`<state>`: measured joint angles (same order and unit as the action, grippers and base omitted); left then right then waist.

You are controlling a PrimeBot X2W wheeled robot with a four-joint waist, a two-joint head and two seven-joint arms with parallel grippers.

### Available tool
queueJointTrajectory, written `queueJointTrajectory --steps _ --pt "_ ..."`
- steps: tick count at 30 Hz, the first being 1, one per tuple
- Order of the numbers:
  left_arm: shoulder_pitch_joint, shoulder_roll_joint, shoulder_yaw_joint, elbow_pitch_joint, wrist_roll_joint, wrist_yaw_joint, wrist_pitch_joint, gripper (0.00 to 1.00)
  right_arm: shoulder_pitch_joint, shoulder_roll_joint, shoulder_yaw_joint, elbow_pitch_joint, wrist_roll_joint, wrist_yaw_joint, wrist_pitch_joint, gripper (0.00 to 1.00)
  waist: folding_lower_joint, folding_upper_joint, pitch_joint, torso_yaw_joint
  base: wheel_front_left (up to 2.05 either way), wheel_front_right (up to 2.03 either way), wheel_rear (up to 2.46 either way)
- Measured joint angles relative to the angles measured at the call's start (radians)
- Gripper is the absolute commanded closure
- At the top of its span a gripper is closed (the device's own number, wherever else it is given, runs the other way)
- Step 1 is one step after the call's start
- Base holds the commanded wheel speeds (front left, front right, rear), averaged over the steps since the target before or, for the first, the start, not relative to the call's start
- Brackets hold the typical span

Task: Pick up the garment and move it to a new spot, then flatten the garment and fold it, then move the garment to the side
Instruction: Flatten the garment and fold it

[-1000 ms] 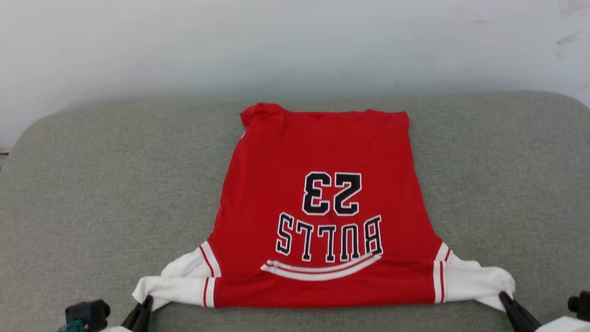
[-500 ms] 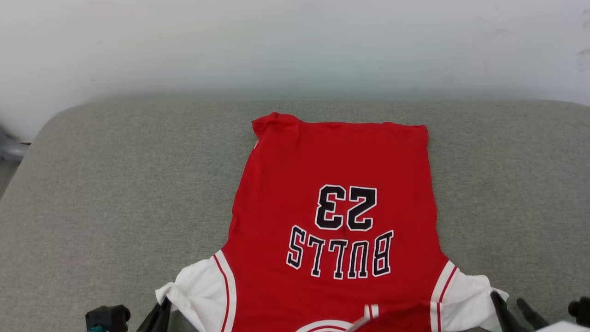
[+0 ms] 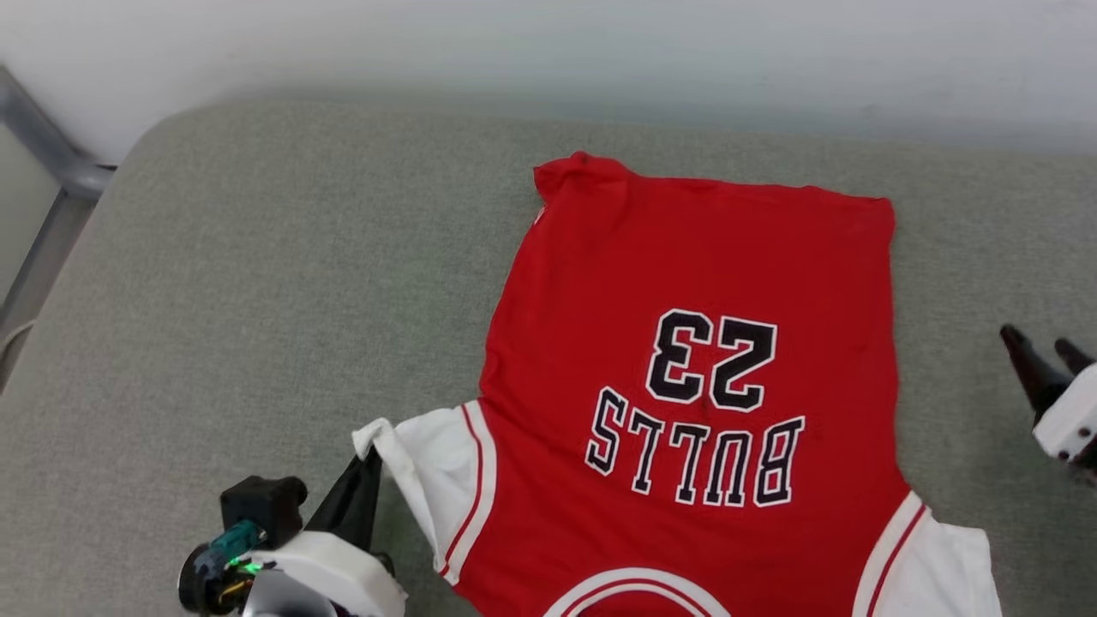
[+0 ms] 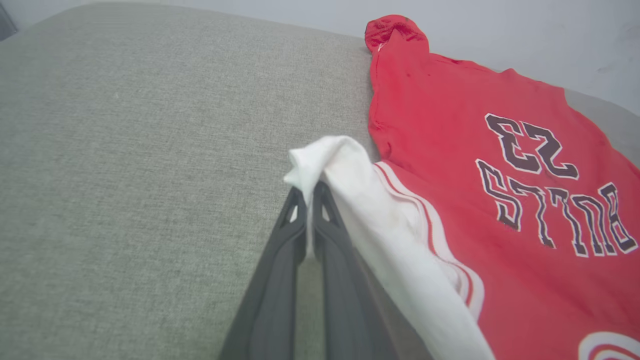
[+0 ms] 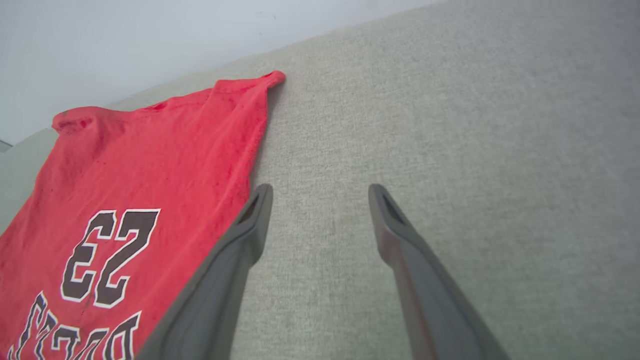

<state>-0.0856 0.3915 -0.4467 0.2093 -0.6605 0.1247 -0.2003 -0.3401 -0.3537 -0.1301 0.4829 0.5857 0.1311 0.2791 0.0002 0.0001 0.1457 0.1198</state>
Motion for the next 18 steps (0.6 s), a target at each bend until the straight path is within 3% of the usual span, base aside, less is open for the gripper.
queueJointTrajectory --steps 10,18 --pt "-0.112 -0.064 -0.044 -0.070 0.057 0.007 -0.020 1.00 -0.356 -0.130 0.084 0.150 -0.043 0.000 0.220 0.00 0.0000 0.0000 0.151 0.097 0.00 0.00 0.00" --pt "-0.194 -0.100 -0.047 -0.101 0.089 -0.003 -0.044 1.00 -0.576 -0.157 0.165 0.189 -0.109 0.000 0.336 0.00 0.0001 -0.0001 0.299 0.158 0.00 0.00 0.00"
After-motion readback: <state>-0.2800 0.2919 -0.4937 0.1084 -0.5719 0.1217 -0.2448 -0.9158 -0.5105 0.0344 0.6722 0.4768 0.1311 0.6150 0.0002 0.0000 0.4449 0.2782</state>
